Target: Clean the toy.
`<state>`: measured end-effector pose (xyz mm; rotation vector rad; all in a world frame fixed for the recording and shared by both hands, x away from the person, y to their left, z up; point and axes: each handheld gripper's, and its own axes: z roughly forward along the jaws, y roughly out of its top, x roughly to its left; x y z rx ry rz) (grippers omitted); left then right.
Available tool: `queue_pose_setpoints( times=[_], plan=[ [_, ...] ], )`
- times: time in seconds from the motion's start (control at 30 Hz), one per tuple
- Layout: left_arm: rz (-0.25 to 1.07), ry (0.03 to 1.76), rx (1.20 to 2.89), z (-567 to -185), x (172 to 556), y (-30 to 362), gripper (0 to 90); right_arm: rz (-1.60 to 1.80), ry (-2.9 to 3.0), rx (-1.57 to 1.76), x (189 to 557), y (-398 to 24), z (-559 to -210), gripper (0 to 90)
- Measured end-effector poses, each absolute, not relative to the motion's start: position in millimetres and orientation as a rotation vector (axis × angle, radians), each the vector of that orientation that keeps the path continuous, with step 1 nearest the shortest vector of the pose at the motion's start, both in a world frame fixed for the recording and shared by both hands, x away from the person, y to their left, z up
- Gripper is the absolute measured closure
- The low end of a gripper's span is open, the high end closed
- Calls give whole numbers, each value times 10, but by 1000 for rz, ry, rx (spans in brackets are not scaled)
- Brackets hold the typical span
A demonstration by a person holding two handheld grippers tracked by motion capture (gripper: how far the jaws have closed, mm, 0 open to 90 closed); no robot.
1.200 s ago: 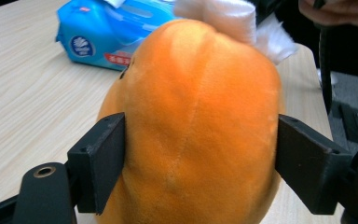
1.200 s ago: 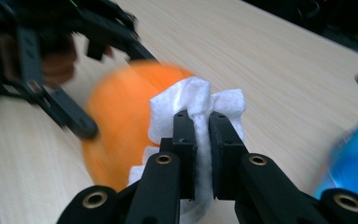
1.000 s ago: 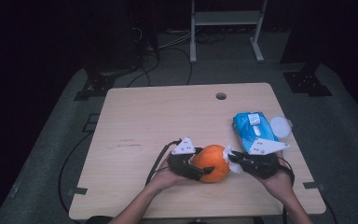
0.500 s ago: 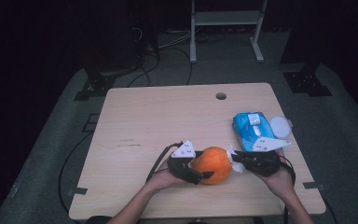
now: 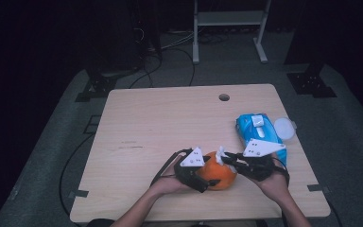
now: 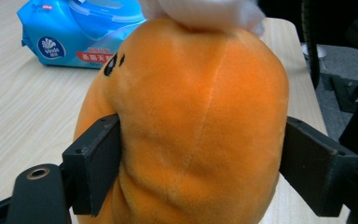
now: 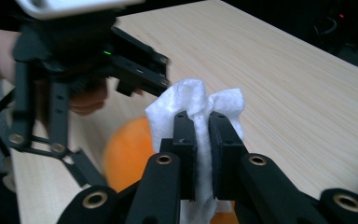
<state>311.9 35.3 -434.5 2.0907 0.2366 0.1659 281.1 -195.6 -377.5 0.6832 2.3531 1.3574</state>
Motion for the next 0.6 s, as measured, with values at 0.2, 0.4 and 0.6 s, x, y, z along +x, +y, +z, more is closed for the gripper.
queue_pose_setpoints(
  times=[0.2,0.4,0.6],
  plan=[
    [153,329,2058,-4323,3177,405,206,1319,2345,655,2770,-1970,-3746,818],
    [120,432,2022,-4317,3217,386,205,1306,2320,715,2795,-2088,-3764,818],
    [152,351,2042,-4317,3167,333,109,1293,2361,647,2755,-1920,-3782,816]
  ],
)
